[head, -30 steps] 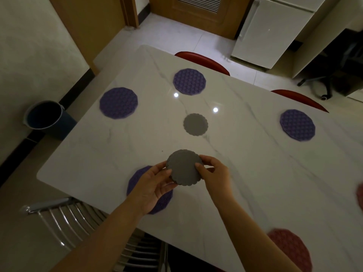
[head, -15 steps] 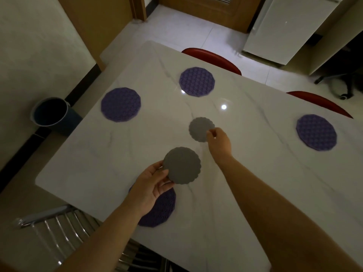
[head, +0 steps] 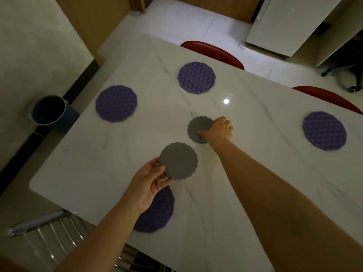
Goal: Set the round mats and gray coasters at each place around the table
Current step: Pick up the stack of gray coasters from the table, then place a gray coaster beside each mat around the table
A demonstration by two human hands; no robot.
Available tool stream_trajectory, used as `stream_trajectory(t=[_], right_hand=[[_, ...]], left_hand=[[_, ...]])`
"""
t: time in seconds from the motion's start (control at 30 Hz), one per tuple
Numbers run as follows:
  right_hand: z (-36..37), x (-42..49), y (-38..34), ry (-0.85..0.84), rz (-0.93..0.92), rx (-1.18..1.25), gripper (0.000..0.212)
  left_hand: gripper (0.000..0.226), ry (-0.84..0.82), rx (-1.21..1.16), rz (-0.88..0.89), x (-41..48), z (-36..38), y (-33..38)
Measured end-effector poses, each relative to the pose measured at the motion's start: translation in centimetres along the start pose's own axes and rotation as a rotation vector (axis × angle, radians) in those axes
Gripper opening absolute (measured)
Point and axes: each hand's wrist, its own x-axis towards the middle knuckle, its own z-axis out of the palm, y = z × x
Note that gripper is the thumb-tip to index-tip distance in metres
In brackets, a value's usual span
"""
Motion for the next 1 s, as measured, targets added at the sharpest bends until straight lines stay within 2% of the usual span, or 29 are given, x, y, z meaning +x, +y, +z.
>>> stream_trajectory(t=[0.2, 0.37, 0.5, 0.6, 0.73, 0.9, 1.0], right_hand=[[-0.2, -1.8, 1.1, -0.028, -0.068, 0.472, 0.044], [-3.3, -4.9, 3.3, 0.004, -0.045, 0.850, 0.035], [-5.1, -10.7, 6.0, 0.008, -0.125, 1.080, 0.027], [-5.5, -15.1, 7.8, -0.008, -0.158, 1.155, 0.024], [-5.1, -19.0, 10.0, 0.029, -0.131, 1.139, 0.027], [-4.0, -21.9, 12.3, 0.184, -0.009, 1.097, 0.040], [-3.7, -23.5, 13.5, 0.291, 0.012, 1.082, 0.040]], left_hand=[[0.043, -0.005, 0.002, 0.009, -0.5, -0.4, 0.2], [0.043, -0.034, 0.017, 0.016, -1.3, -0.3, 0.1], [0.045, -0.051, 0.004, -0.006, -1.6, 0.1, -0.2], [0.048, -0.085, 0.025, -0.035, -2.0, 0.6, -0.5], [0.048, -0.142, 0.092, -0.069, -2.7, 2.1, -1.5], [0.049, -0.264, 0.174, -0.106, -4.4, 4.4, -3.3], [0.047, -0.313, 0.194, -0.123, -5.6, 5.7, -4.6]])
